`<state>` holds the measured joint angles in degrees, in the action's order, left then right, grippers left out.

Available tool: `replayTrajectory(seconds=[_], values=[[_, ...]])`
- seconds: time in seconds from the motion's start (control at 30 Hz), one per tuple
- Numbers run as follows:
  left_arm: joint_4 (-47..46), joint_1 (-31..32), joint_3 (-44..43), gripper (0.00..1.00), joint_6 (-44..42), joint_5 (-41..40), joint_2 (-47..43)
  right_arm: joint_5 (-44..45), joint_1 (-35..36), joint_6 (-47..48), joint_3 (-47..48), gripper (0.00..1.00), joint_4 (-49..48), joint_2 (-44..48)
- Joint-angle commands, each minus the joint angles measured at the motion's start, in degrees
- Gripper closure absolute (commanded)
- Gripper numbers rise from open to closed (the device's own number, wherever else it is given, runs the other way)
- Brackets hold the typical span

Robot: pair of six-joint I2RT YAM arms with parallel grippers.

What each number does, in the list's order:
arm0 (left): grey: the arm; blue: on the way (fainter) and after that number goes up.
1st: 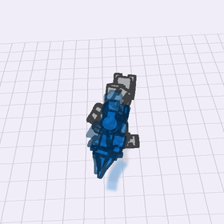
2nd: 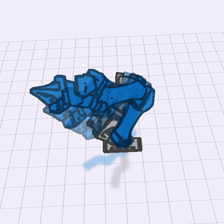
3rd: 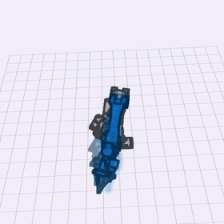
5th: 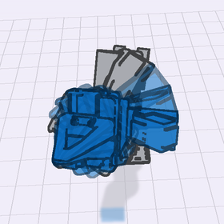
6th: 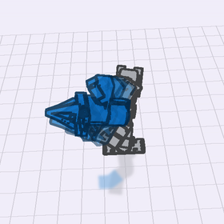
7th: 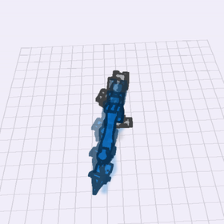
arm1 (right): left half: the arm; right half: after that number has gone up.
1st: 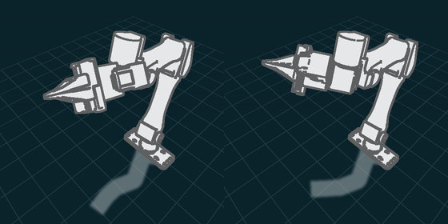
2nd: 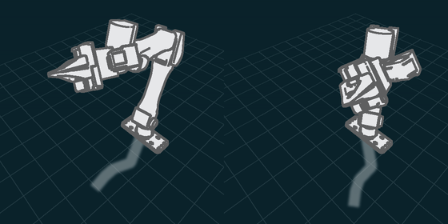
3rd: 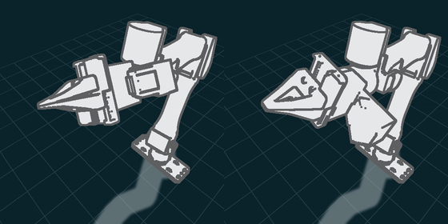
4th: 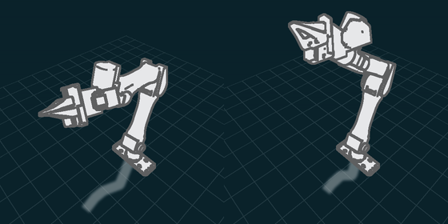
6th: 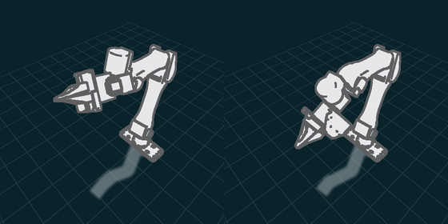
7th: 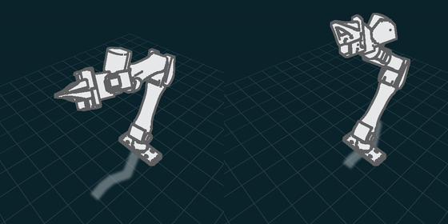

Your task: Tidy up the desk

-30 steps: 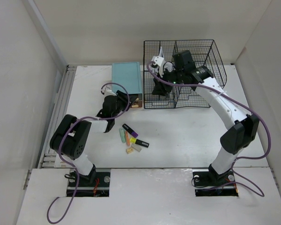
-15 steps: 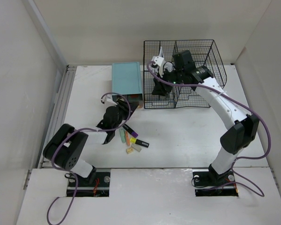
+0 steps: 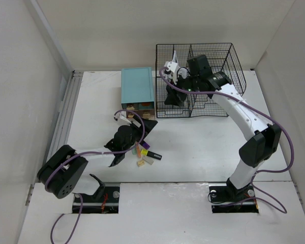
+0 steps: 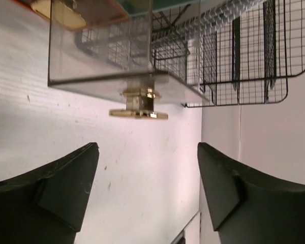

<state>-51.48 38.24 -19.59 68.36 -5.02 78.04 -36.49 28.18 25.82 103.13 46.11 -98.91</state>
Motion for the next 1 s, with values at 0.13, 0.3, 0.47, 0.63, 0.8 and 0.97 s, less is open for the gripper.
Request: replayTrajectory(seconds=[0.13,0.3,0.47,0.63,0.8,0.97], values=[[7.26,6.13,0.87,0.22,-3.05,-0.25,-13.86,-2.01,-0.24,3.88,1.46,0.33,1.52,1.71],[22.09,14.75,-1.75,0.95,-7.35,-8.32,-28.97,0.00,0.72,7.91,0.67,0.60,2.76,3.89],[48.72,16.34,-8.87,1.00,-16.74,-25.28,-45.68,30.16,14.31,14.51,-19.85,1.00,-9.07,15.31],[60.89,16.34,-14.59,0.93,-21.50,-31.63,-55.00,41.68,25.34,14.01,-37.22,0.09,-20.99,20.95],[68.52,16.34,-19.08,0.46,-24.24,-35.22,-59.22,20.02,24.64,6.18,-27.12,0.76,-11.30,10.08],[69.85,16.34,-17.86,0.11,-23.53,-36.38,-65.90,19.35,25.69,2.30,-25.88,0.74,-12.53,2.77]])
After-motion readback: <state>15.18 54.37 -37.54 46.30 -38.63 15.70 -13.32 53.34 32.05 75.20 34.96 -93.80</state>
